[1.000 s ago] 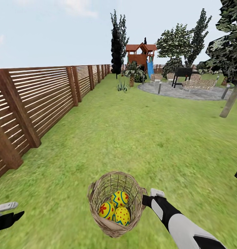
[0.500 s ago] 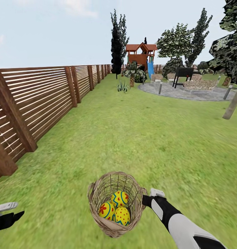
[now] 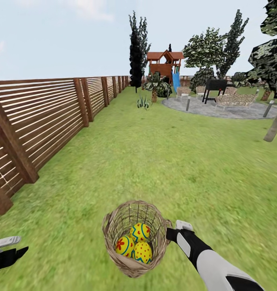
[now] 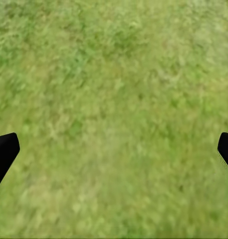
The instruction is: Take the three Easter eggs out of the wicker basket on the lawn in the garden, then place them on the lawn next to a single tree (choose any tree) so that all three eggs are next to the same tree and none are left in the basket.
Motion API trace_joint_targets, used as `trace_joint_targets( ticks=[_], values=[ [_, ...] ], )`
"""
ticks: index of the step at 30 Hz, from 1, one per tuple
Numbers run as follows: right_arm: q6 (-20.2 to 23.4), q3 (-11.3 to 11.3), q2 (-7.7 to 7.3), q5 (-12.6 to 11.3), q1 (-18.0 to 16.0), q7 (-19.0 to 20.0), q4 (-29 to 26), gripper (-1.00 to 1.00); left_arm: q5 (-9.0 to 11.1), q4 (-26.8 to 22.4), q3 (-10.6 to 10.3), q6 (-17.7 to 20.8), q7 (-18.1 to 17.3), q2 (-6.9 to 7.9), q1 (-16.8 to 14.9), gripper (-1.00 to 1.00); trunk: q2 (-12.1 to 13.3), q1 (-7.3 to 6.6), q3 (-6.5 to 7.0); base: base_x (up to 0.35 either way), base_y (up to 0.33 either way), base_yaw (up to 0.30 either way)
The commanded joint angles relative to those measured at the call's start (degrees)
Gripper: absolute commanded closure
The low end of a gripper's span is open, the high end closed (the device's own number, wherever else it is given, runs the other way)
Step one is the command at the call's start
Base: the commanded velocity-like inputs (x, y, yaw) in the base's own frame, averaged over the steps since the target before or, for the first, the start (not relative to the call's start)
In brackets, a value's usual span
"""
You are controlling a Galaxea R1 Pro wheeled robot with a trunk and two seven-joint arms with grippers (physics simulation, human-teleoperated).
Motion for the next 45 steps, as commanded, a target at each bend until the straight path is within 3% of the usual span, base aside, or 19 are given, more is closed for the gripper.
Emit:
trace_joint_targets(
  ticks=[1,39,41,43,45],
  values=[
    [0.2,-0.2,0.10,-0.8,0.0,-0.2,-0.1,1.00,0.2,0.0,0.1,0.4,-0.2,0.00,0.0,-1.00,-0.1,0.05,-0.02,0.332,0.000,-0.042],
    [0.2,-0.3,0.91,-0.8,0.0,-0.2,-0.2,1.00,0.1,0.4,0.0,0.4,0.0,-0.03,-0.1,-1.00,-0.1,0.05,0.49,0.332,0.000,-0.036],
    [0.2,-0.3,0.91,-0.8,0.0,-0.2,-0.2,1.00,-1.6,0.4,0.0,0.4,0.0,-0.04,-0.1,-1.00,-0.1,0.05,0.49,0.332,0.000,0.000],
    [0.2,-0.3,0.91,-0.8,0.0,-0.2,-0.2,1.00,-5.3,0.5,0.3,0.4,0.0,-0.07,-0.1,-1.00,-0.1,0.05,0.49,0.332,0.000,0.000],
    [0.2,-0.3,0.91,-0.8,0.0,-0.2,-0.2,1.00,-7.4,0.6,0.4,0.3,0.0,-0.20,-0.1,-1.00,-0.1,0.05,0.49,0.333,0.000,0.000]
  ],
)
